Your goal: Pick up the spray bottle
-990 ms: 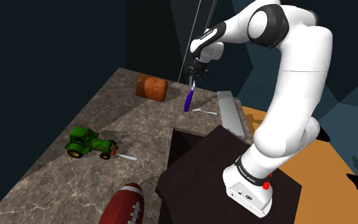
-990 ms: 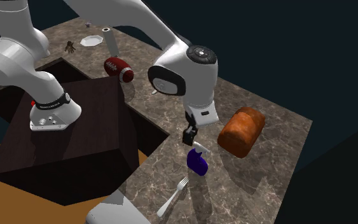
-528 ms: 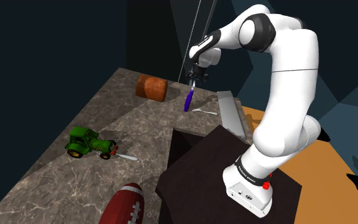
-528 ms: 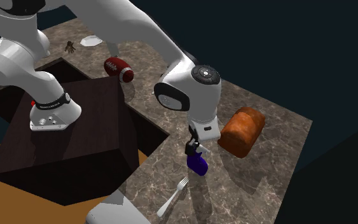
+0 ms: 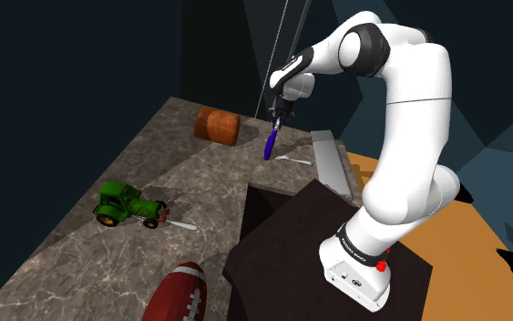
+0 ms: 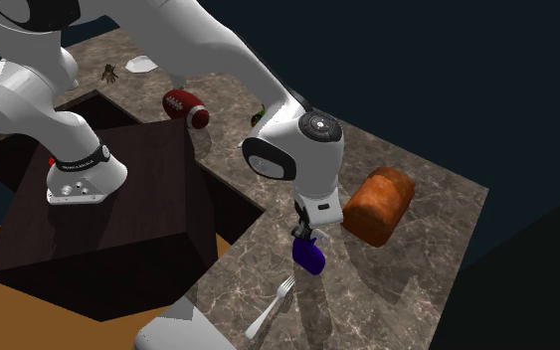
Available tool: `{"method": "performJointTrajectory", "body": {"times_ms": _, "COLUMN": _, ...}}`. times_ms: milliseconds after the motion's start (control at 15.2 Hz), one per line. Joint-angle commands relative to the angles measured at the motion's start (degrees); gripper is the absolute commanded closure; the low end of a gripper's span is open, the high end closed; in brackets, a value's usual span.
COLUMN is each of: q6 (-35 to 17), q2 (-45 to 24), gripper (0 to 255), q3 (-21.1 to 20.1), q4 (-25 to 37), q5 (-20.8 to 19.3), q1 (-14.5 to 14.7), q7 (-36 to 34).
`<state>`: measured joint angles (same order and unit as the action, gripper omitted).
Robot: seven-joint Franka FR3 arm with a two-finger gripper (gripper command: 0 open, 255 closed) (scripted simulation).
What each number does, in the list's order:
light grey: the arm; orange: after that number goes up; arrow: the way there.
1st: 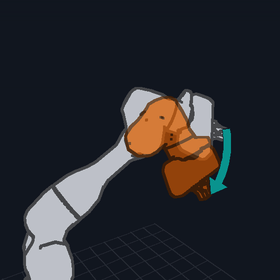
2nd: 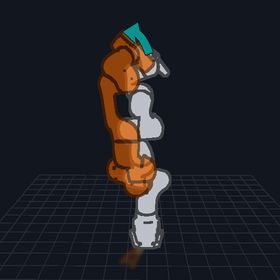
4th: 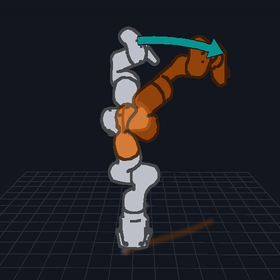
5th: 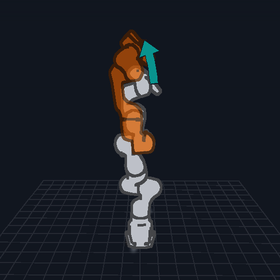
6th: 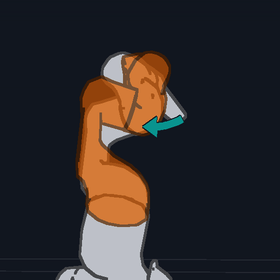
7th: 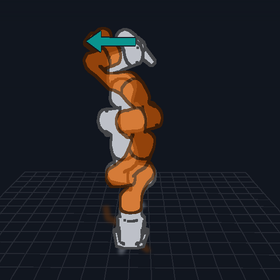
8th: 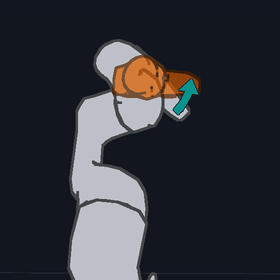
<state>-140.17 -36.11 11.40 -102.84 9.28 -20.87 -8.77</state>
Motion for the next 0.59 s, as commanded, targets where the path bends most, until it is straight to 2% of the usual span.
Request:
{"method": "performJointTrajectory", "body": {"times_ms": 0, "q6": 0.0, "q2": 0.0, "gripper": 255, "q3": 0.0, "q4": 0.0, "q5": 0.0, "q1": 0.0, "q7": 0.0}}
{"method": "performJointTrajectory", "body": {"times_ms": 528, "q6": 1.5, "q2": 1.7, "gripper": 255, "q3": 0.3, "q4": -0.3, "q5": -0.4, "q1": 0.3, "q7": -0.2}}
